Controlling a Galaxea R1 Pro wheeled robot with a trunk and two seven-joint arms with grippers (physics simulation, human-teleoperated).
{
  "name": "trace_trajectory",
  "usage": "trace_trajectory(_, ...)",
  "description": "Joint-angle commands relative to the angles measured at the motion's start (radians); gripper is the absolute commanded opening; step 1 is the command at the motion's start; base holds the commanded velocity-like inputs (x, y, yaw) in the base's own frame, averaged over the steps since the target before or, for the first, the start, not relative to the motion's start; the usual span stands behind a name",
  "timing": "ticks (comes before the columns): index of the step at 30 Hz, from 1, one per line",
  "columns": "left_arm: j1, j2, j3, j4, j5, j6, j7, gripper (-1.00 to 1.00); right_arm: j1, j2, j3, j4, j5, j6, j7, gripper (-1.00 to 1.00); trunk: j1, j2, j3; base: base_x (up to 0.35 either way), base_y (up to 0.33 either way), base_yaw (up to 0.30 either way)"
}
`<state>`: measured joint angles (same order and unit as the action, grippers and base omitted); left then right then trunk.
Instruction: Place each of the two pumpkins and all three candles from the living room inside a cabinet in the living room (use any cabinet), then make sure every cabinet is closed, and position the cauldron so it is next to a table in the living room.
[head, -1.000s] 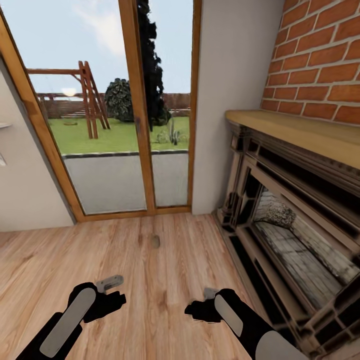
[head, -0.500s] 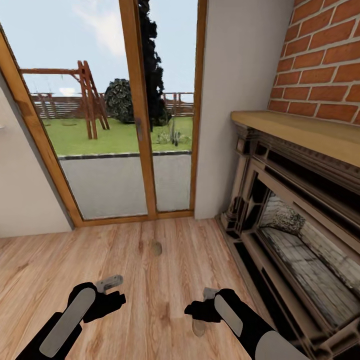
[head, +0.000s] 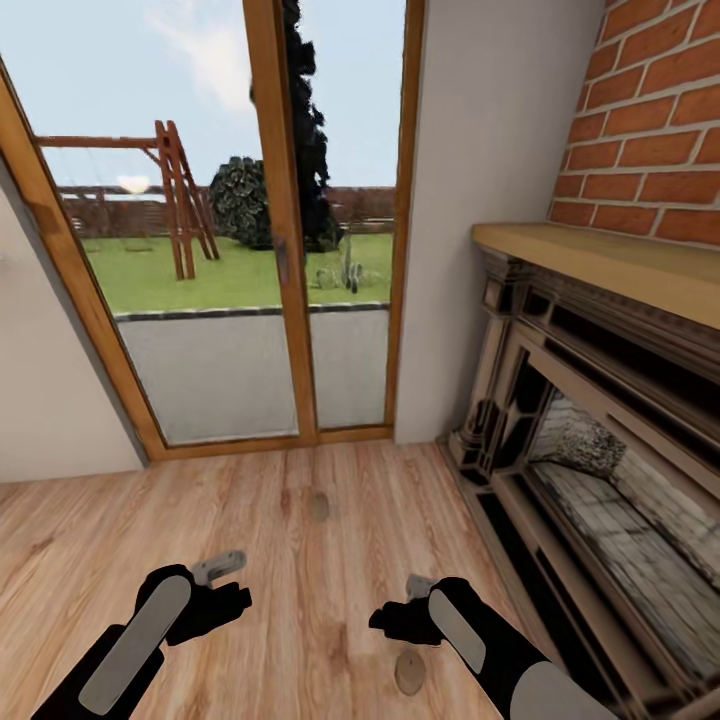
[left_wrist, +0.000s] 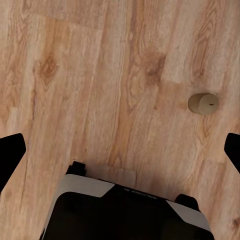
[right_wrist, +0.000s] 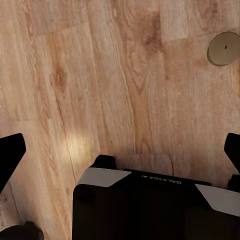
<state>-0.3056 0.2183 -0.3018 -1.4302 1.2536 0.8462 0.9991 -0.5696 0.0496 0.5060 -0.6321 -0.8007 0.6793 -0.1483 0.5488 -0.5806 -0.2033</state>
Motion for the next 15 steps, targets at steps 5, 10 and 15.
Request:
trace_trajectory(5,-0.001,0.001,-0.002,-0.001,0.009,0.001,0.010,1.00,-0.001,0.000,0.004,-0.001,-0.010,0.002,-0.010,1.00,0.001,-0.002,-0.002,0.289,0.092,0.000)
trace_trajectory(10,-0.001,0.001,-0.002,-0.001,0.008,0.001,0.010,1.00,-0.001,0.000,0.003,-0.002,-0.010,0.002,-0.009,1.00,0.001,-0.002,-0.002,0.234,0.019,0.000)
trace_trajectory(15,-0.001,0.001,-0.002,-0.001,0.008,0.001,0.011,1.00,-0.001,0.000,0.003,-0.002,-0.011,0.002,-0.009,1.00,0.001,-0.002,-0.002,0.164,0.008,0.000)
